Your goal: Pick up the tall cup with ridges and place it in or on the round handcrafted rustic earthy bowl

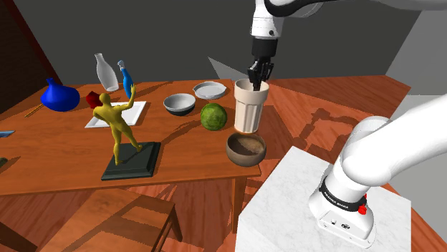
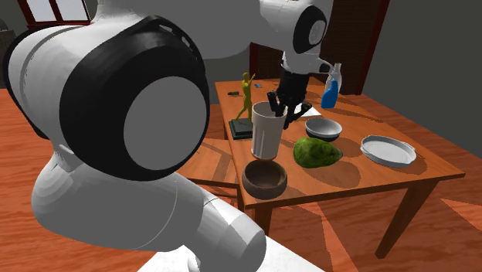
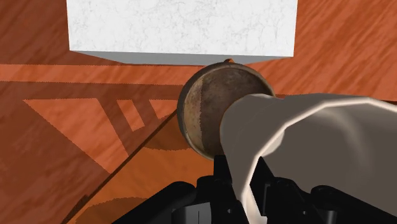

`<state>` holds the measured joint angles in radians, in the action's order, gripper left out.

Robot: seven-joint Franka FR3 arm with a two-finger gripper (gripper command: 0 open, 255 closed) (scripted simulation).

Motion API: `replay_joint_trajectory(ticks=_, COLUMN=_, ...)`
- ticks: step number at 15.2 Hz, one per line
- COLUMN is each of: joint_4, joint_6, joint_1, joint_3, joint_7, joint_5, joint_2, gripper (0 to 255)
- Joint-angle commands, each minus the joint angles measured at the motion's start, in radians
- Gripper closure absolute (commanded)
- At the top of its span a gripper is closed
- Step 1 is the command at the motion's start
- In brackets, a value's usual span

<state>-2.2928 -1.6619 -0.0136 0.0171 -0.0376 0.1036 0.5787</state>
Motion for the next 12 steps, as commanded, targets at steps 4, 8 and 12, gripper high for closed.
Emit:
replay_joint_trajectory(ticks=4, joint_4=-0.067, joint_6=-0.068, joint_1=-0.001, joint_3=0.000, joint_7=-0.008, joint_5=0.001, joint_2=0.001, gripper=255)
replay_joint_trajectory(ticks=8, joint_4=-0.120, joint_6=-0.121, joint_1=-0.001, joint_3=-0.001, joint_7=-0.013, joint_5=0.002, joint_2=-0.001, gripper=255)
replay_joint_trajectory(ticks=12, joint_4=-0.169, joint_6=-0.177, joint_1=-0.001, joint_3=-0.001, joint_7=-0.019, joint_5=0.004, joint_2=-0.007, gripper=255)
